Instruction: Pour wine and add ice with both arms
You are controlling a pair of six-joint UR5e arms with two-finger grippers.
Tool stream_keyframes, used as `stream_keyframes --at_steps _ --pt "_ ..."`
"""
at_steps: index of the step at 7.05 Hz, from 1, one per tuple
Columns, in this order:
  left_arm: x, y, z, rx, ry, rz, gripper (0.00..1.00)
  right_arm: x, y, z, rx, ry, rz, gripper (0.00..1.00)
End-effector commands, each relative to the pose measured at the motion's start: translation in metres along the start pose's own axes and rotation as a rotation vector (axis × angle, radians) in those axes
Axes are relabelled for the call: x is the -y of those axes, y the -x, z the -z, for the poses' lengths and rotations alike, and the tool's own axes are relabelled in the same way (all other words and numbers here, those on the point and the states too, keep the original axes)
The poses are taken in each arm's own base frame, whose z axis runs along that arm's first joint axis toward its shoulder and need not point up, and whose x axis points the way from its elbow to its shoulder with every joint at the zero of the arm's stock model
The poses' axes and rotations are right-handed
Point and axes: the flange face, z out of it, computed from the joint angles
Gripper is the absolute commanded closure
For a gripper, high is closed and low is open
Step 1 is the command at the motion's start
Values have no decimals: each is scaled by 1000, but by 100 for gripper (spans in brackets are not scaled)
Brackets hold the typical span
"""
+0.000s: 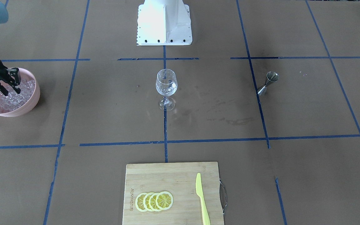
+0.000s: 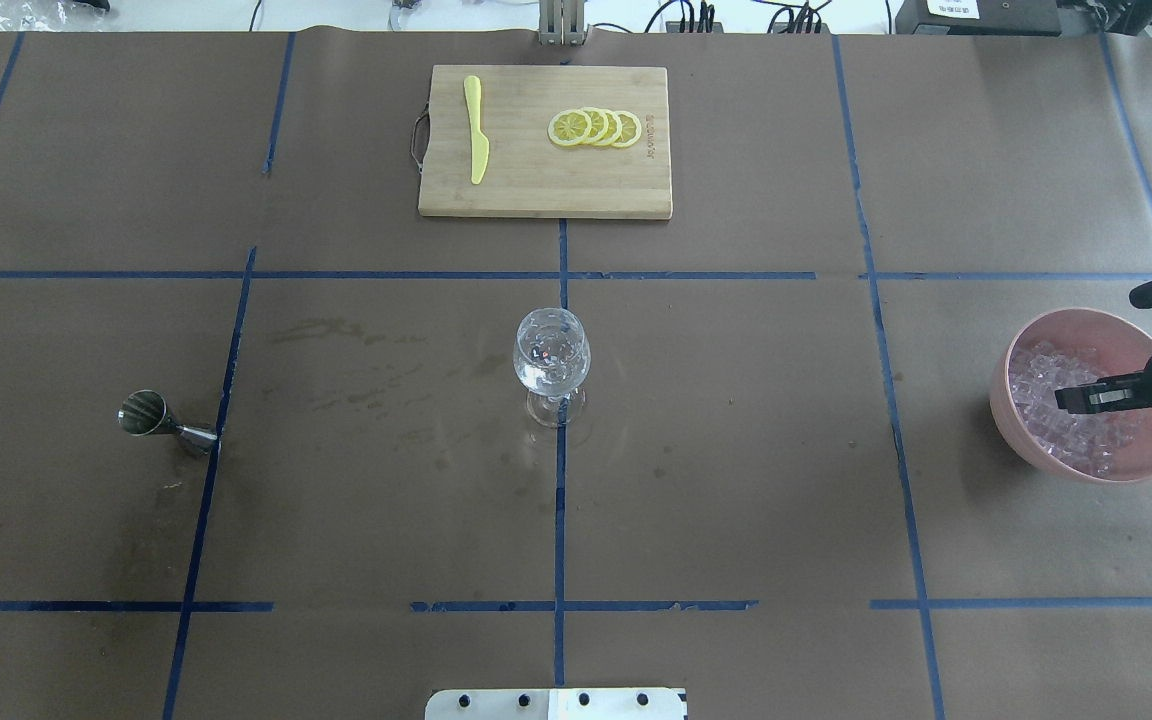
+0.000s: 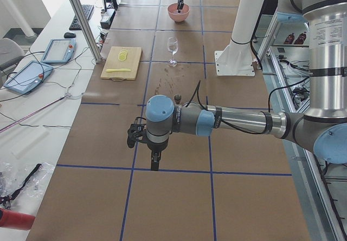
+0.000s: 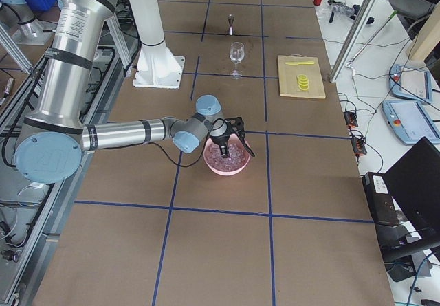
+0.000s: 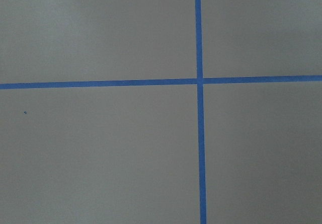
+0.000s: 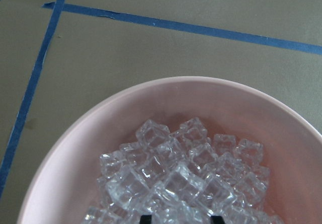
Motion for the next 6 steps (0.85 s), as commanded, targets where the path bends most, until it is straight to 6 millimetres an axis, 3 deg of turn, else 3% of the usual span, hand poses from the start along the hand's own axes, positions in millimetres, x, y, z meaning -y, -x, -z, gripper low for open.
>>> stream_keyframes --at_steps 1,4,5,6 --pt "-1 1 0 0 1 1 0 6 7 4 11 -14 18 100" --pt "-1 1 0 2 -1 0 0 24 45 59 108 -84 50 100" --pt "0 0 1 2 -3 -2 0 40 70 86 138 -103 54 100" --pt "0 0 1 2 -3 -2 0 62 108 112 138 -99 42 100"
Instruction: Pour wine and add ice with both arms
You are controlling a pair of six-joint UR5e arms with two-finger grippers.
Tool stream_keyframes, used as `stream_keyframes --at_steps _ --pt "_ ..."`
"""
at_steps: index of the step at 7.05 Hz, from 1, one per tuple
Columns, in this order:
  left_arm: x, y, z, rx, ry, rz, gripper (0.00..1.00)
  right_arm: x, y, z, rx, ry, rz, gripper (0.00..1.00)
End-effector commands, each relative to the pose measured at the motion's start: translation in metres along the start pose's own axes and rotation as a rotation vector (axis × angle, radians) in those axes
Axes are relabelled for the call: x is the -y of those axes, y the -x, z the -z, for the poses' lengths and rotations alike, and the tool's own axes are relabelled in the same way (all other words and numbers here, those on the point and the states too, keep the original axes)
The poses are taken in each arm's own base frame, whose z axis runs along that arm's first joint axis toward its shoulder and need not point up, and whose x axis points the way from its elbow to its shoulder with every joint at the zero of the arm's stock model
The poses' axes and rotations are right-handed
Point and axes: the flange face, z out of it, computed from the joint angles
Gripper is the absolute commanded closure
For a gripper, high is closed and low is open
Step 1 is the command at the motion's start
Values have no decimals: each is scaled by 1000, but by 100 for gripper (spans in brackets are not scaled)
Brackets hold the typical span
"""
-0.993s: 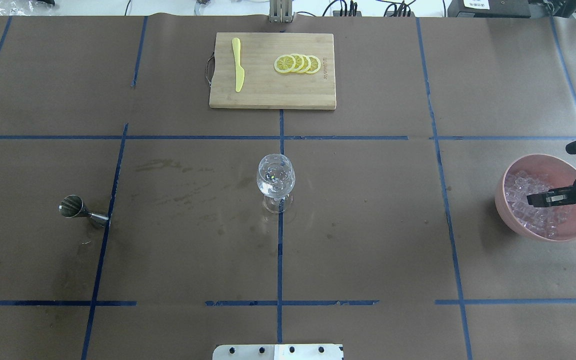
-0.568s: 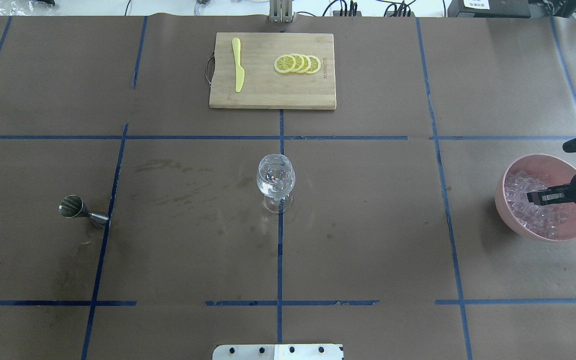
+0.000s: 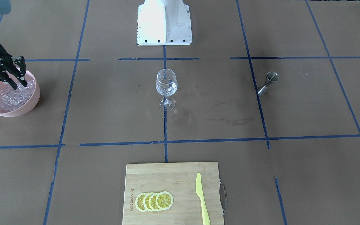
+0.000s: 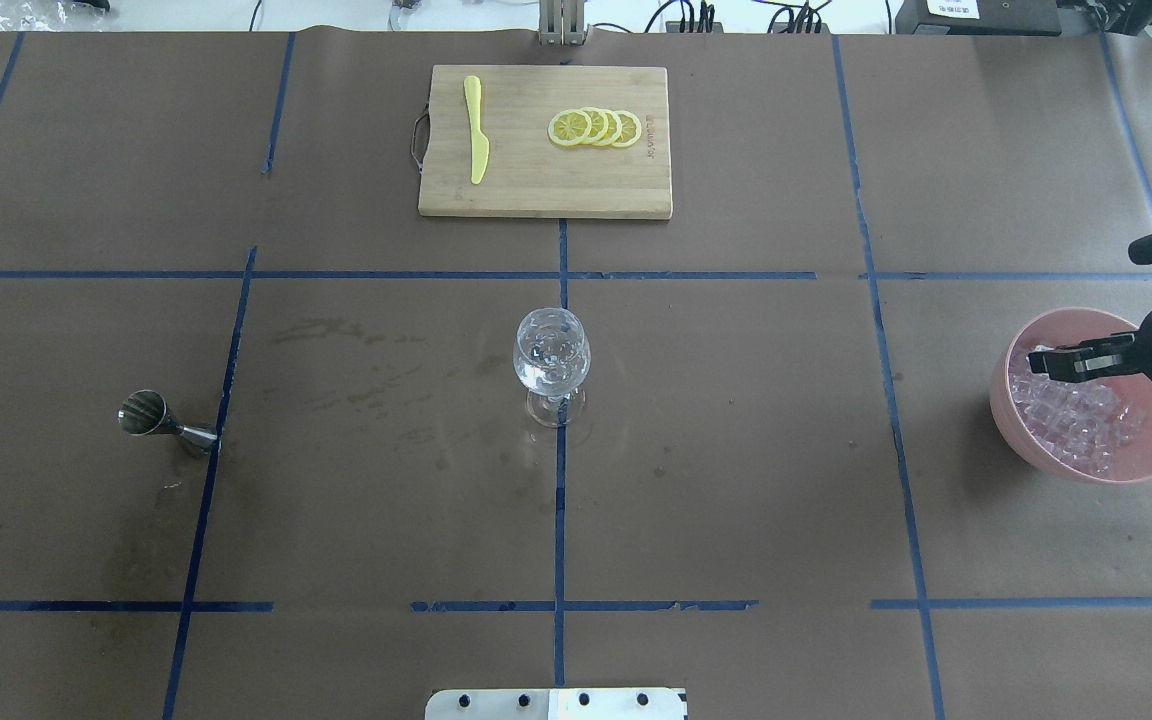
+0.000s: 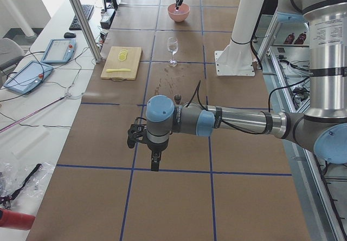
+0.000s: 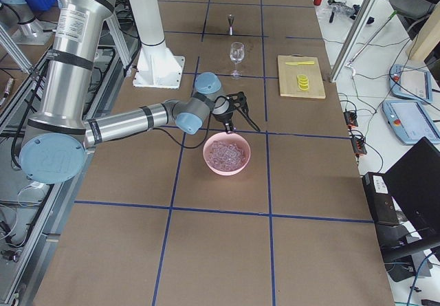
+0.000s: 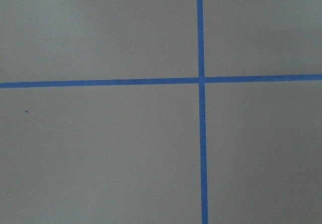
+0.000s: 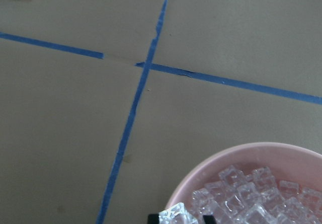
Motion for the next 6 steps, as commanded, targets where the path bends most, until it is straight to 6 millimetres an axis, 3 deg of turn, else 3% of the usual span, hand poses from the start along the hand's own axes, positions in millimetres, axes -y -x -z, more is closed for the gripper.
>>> stream_keyframes --at_steps 1,2,4,5,6 --pt "0 -1 1 0 -2 0 0 51 78 38 15 4 -8 100" --pt "1 -1 2 0 -3 -1 0 75 124 43 39 31 -20 100" --pt "2 -3 3 0 -7 -4 0 109 235 49 55 84 -116 100" --pt "3 -4 3 0 -7 -5 0 117 291 53 7 79 -123 100" --pt "4 -4 3 -2 -8 -4 0 113 353 40 -46 50 -157 100"
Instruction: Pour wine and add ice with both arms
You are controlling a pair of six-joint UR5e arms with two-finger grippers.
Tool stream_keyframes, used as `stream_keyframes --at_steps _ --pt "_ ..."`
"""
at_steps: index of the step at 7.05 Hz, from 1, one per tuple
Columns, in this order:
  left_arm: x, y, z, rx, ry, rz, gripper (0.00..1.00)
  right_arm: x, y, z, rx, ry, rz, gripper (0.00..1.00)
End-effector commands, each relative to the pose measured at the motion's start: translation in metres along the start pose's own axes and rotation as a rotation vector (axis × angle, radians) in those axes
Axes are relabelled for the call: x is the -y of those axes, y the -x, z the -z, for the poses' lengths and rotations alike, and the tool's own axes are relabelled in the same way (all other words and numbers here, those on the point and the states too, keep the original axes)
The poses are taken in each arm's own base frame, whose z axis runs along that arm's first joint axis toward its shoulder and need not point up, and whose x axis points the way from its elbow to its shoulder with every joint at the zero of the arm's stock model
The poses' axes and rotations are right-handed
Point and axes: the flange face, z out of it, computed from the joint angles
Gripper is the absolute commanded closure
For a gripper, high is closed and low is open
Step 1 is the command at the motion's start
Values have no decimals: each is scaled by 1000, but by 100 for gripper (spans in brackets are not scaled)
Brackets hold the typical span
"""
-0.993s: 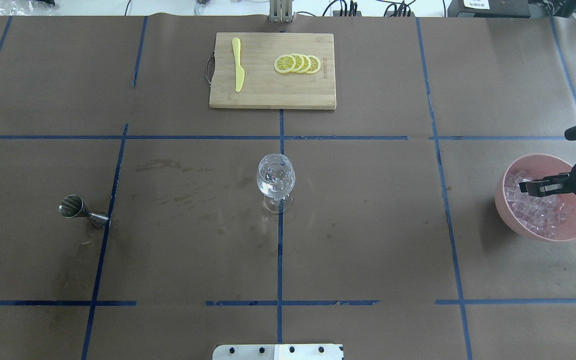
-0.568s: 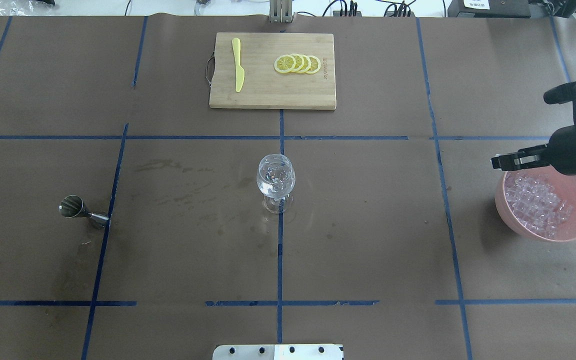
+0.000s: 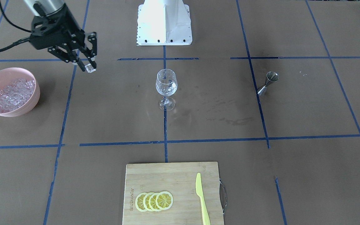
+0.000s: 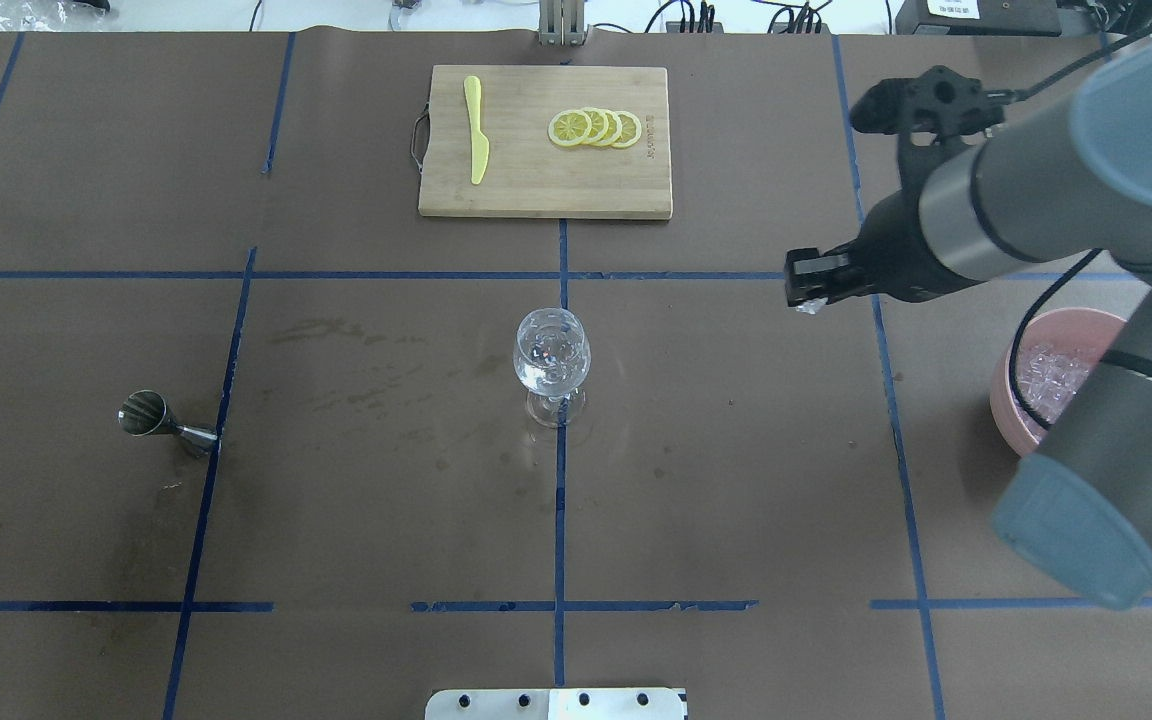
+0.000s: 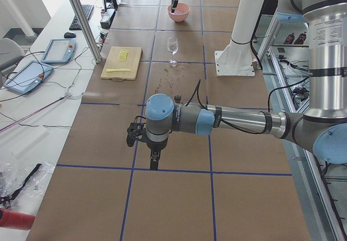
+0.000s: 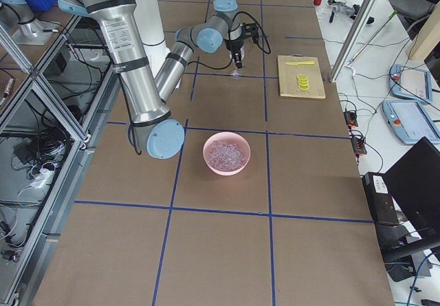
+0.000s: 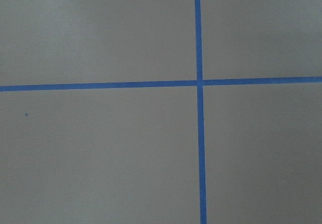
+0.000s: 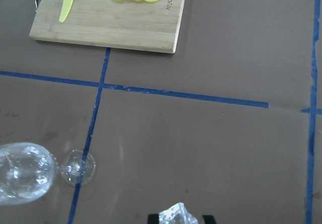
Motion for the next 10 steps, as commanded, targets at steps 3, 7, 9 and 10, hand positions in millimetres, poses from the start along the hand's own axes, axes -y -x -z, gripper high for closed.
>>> stream_keyframes --at_steps 3,7,9,10 --pt "6 -2 1 -2 -4 -3 0 -9 175 -47 -74 -43 -97 100" --pt "12 -3 2 0 -8 -6 0 -13 204 -72 -114 -50 -76 100" --pt "12 -3 2 0 -8 -6 0 -14 203 -75 -120 -51 -75 77" --pt "12 -3 2 0 -9 -7 0 -13 203 -74 -123 -60 -74 1"
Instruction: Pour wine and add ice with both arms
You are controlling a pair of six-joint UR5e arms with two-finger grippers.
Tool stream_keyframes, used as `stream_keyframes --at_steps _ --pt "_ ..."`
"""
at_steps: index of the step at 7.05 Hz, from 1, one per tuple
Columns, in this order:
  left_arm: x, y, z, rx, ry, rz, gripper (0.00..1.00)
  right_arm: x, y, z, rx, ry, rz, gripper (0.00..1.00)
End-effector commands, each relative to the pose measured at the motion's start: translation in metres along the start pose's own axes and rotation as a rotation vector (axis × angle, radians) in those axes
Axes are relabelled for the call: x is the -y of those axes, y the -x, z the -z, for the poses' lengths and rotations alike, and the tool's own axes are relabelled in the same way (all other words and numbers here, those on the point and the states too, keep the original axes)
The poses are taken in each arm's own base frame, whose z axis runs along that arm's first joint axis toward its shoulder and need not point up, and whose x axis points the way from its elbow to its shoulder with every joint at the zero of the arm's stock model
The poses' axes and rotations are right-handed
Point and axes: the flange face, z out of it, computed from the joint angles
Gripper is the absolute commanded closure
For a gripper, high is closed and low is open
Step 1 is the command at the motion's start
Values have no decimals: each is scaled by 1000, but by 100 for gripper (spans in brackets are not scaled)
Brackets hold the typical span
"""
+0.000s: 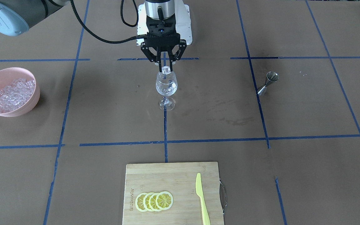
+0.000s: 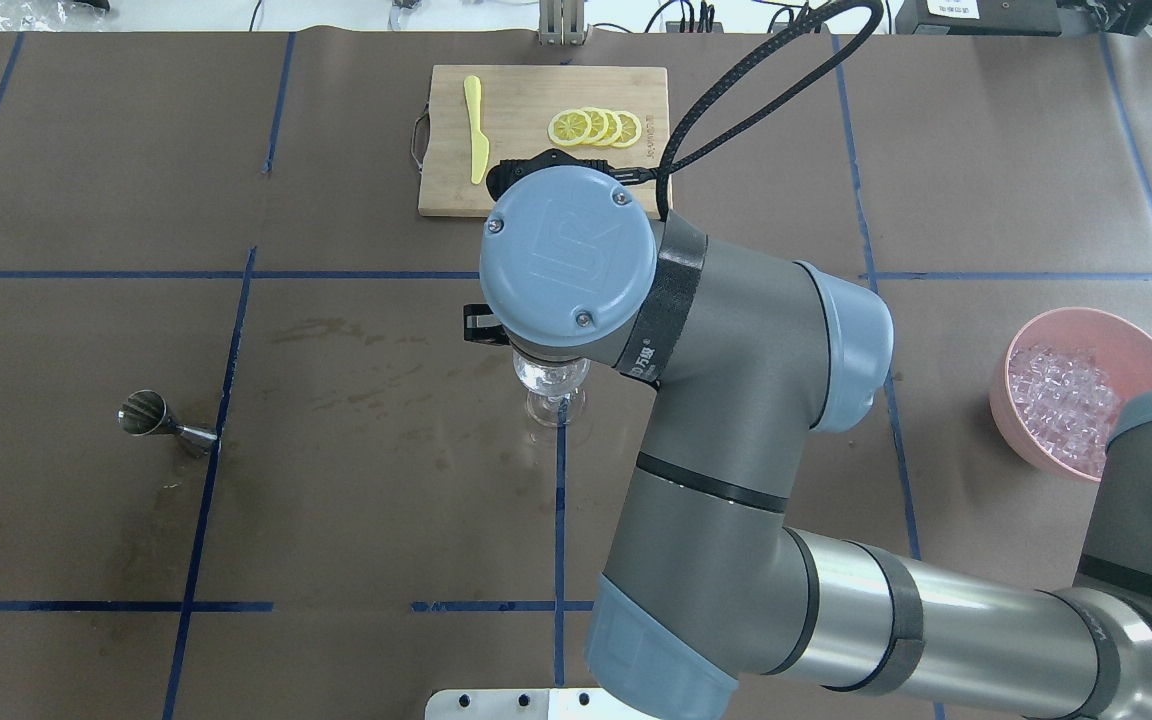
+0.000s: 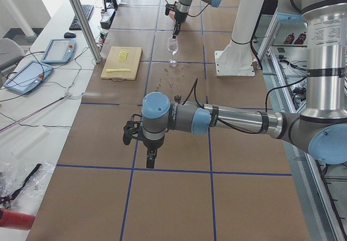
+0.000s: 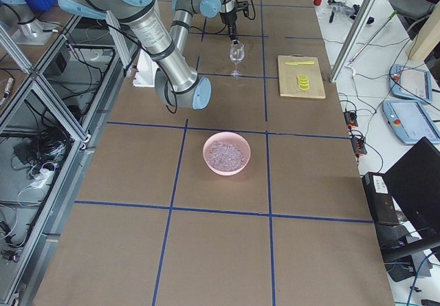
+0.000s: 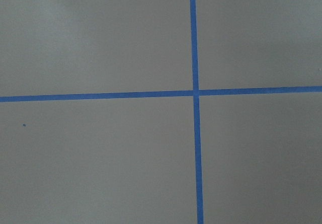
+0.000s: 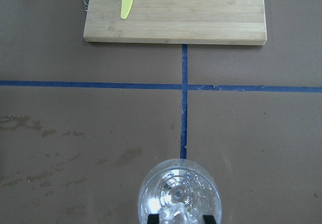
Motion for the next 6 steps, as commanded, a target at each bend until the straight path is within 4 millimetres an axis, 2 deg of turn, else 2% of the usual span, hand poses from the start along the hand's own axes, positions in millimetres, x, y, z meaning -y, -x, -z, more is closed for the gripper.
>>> stream_keyframes --at_steps 1,6 --pt "0 0 0 0 0 1 0 0 0 -1 -5 -2 0 0" --pt "0 0 1 1 -1 0 0 -1 -6 -3 -8 7 13 0"
